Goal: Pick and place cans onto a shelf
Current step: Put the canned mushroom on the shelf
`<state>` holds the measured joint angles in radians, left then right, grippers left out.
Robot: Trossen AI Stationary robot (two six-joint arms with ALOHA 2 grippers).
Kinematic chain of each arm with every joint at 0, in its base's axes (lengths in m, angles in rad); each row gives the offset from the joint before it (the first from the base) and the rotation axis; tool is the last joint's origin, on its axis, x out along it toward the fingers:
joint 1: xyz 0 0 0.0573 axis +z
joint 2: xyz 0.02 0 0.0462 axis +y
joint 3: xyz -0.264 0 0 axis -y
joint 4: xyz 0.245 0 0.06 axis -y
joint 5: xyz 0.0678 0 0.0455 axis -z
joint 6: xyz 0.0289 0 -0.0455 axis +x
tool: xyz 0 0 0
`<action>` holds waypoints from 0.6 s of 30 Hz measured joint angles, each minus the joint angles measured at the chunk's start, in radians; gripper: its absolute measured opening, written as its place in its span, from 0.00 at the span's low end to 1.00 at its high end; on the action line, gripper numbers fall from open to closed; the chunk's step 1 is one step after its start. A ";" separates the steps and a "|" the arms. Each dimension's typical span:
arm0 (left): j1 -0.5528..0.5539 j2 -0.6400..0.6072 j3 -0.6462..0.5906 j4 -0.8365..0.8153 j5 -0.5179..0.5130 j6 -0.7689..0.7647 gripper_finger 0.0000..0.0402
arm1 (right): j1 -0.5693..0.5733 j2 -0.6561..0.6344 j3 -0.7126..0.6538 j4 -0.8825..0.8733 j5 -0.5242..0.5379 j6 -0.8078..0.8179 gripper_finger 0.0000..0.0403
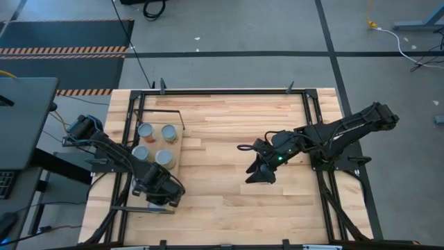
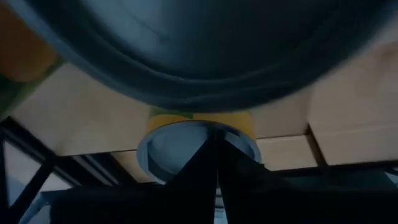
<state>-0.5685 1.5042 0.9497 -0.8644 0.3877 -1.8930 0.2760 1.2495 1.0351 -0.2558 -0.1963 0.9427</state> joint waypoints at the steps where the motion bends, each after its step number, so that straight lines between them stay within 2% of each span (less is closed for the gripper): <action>1: 0.000 -0.001 0.000 0.011 -0.004 0.002 0.05 | 0.000 0.000 0.000 0.000 -0.001 0.006 0.86; 5: 0.000 -0.001 0.000 0.052 -0.031 0.020 0.03 | 0.000 0.000 0.000 0.000 -0.011 0.031 0.86; 18: 0.021 -0.002 0.000 0.041 -0.056 0.080 0.03 | -0.019 0.000 0.000 0.046 -0.007 0.022 0.86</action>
<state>-0.5476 1.5021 0.9501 -0.8234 0.3317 -1.8130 0.2573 1.2495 1.0351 -0.2098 -0.2028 0.9644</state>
